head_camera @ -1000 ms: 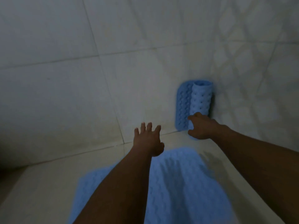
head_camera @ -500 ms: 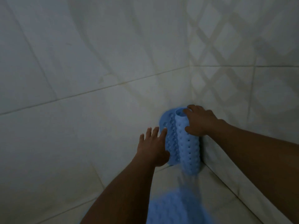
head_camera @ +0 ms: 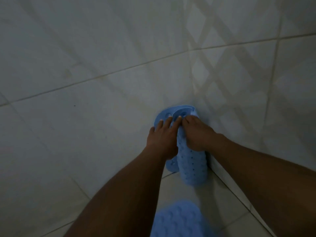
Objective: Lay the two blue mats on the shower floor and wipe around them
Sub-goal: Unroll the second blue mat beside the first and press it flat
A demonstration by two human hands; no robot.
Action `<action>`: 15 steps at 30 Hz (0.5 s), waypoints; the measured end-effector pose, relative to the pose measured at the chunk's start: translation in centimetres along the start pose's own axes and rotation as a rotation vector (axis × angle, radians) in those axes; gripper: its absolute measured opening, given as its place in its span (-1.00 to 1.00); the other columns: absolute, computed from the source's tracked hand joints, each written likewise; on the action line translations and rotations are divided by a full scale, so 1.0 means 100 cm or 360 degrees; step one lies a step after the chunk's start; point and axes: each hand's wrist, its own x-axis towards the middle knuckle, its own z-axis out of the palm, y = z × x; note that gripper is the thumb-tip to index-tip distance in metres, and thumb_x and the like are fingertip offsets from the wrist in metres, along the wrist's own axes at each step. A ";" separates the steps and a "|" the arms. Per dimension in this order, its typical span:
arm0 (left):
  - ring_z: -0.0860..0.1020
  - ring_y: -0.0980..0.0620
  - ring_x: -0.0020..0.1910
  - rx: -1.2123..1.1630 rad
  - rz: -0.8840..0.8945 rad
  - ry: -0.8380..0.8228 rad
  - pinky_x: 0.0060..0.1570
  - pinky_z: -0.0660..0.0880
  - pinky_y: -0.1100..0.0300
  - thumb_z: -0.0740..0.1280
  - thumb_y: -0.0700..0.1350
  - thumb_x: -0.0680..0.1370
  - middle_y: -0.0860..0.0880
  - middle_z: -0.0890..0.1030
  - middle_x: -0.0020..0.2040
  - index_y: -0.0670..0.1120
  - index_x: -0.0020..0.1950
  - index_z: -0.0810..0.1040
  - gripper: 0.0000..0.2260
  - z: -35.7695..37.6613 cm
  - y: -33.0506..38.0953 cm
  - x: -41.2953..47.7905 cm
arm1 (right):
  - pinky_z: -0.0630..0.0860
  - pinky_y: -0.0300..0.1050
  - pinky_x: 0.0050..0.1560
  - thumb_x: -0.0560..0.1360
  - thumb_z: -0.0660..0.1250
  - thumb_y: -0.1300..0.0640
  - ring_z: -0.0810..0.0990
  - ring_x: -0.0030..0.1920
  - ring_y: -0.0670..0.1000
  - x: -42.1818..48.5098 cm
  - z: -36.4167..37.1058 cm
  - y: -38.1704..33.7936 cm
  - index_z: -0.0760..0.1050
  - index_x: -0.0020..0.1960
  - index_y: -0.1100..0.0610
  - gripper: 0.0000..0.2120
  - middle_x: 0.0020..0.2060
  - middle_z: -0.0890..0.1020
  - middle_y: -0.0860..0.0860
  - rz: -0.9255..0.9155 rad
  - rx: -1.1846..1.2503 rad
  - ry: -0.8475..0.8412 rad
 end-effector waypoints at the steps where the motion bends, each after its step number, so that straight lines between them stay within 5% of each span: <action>1: 0.00 -0.17 0.63 0.0023 -0.0001 -0.0011 0.52 0.16 -0.22 0.42 -0.06 0.54 -0.05 -0.04 0.67 0.09 0.65 -0.04 -0.17 -0.001 0.001 -0.001 | 0.36 0.20 0.38 0.54 0.30 0.04 0.18 0.51 0.12 -0.005 0.005 -0.004 0.13 0.52 0.12 -0.37 0.44 0.26 0.07 -0.0002 0.0014 0.0011; 7: 0.28 -0.10 0.48 0.0126 0.0011 0.0002 0.41 0.33 -0.16 0.39 -0.06 0.57 -0.01 0.41 0.43 0.02 0.40 0.47 -0.60 0.003 0.003 -0.041 | 0.36 0.06 0.25 0.55 0.29 0.06 0.34 0.36 0.03 -0.064 0.032 -0.027 0.33 0.30 0.02 -0.66 0.27 0.46 -0.05 -0.0100 -0.0092 0.0269; 15: 0.56 -0.11 0.18 -0.0032 -0.0037 0.0222 0.04 0.47 0.04 0.32 0.08 0.58 -0.08 0.60 0.15 -0.03 0.24 0.56 -0.70 -0.037 -0.011 -0.116 | 0.49 -0.01 0.07 0.56 0.31 0.01 0.37 0.33 0.03 -0.111 -0.021 -0.052 0.43 0.24 0.10 -0.70 0.18 0.51 0.03 -0.0275 0.0114 0.0356</action>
